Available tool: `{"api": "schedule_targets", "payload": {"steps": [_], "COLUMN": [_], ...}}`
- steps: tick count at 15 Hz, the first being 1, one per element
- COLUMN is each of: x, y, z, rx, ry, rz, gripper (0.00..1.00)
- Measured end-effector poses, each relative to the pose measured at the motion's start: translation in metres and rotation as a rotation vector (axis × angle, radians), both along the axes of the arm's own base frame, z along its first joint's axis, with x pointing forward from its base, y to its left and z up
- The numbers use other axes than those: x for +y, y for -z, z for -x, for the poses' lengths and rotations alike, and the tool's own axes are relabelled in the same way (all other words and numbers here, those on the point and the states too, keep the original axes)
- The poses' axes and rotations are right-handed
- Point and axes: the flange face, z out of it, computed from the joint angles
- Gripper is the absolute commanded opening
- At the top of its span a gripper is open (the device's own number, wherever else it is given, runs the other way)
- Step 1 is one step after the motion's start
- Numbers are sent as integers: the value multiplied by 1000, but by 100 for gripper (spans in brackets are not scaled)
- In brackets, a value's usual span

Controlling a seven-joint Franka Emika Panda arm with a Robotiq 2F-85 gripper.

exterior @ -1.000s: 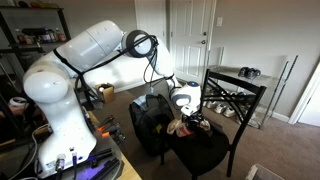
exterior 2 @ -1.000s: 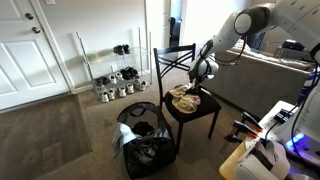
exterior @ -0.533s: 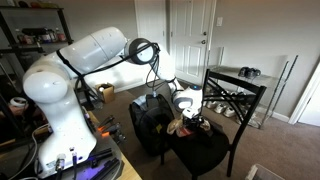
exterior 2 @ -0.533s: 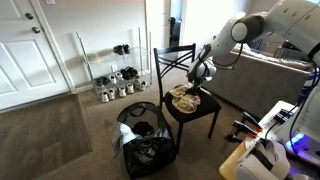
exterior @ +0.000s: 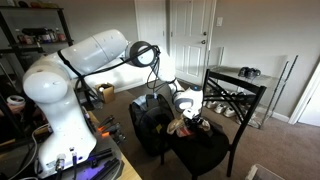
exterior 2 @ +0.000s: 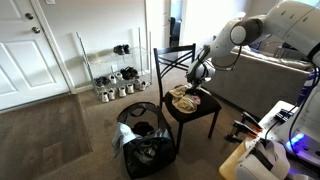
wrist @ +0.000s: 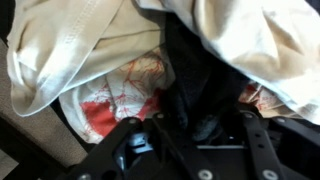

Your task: Shift the sock from the chair to the laundry basket

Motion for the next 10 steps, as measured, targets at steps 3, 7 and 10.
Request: {"api": "schedule_targets", "payload": {"steps": [3, 7, 10], "x": [-1, -2, 2], "y": [-1, -5, -10], "z": [0, 3, 12], "rx": [-6, -50, -90], "ry": [1, 12, 23], "rz": [5, 41, 73], "gripper": [6, 5, 3]}}
